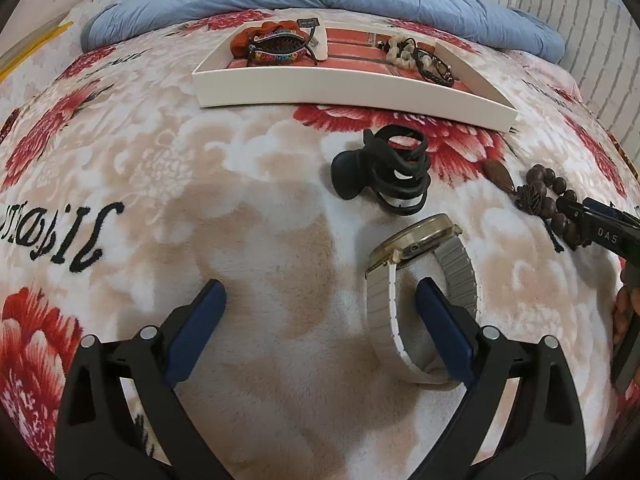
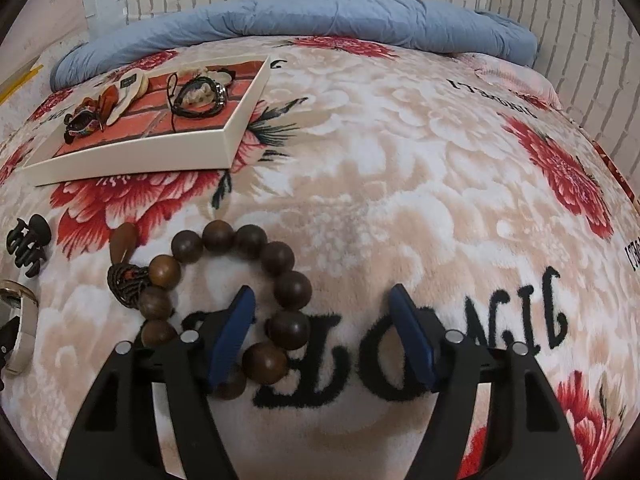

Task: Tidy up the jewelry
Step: 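Move the left gripper to the white-band watch while the right gripper approaches the wooden bead bracelet, then grasp the white-band watch with the left gripper while the right gripper grasps the wooden bead bracelet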

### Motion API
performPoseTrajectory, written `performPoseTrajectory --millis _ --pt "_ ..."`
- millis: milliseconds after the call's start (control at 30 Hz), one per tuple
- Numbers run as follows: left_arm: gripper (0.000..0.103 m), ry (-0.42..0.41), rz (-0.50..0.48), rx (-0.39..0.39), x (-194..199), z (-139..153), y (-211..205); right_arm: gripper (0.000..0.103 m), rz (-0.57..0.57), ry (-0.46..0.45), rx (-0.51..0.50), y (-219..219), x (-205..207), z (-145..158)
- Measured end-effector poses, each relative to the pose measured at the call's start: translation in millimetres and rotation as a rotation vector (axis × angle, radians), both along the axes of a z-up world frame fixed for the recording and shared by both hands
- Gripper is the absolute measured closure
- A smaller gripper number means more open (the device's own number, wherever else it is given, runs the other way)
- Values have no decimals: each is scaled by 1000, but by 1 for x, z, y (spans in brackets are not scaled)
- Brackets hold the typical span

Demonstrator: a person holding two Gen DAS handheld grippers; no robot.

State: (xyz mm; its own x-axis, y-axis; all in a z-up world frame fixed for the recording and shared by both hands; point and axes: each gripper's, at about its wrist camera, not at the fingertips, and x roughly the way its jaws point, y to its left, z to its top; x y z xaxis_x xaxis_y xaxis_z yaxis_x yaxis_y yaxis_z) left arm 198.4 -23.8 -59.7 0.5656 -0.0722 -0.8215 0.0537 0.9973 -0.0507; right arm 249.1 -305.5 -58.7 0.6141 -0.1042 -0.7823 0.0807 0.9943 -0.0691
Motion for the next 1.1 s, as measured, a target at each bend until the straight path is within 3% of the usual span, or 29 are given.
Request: performPoseTrajectory --millis 233,333,433,533,733,800,900,1100 --pt "8 11 -6 17 1 -2 -3 36 0 1 4 0 0 -1" --pt "9 6 -5 18 0 -2 -3 42 3 -1 8 1 1 0" --pt "19 -14 -3 10 -3 0 -2 52 17 0 0 3 1 1" --pt "39 -27 2 -4 -5 4 0 61 37 5 -5 8 4 1" --pt "64 -34 -24 -15 -10 7 -1 82 62 1 26 9 6 1" --pt "78 -36 -41 -8 -11 8 -4 84 64 -8 16 11 3 2" --pt "91 -33 -66 -13 -13 9 -5 84 67 -29 12 12 -2 5" --pt "99 -35 -86 -34 -15 11 -3 84 78 -115 -37 21 -19 23"
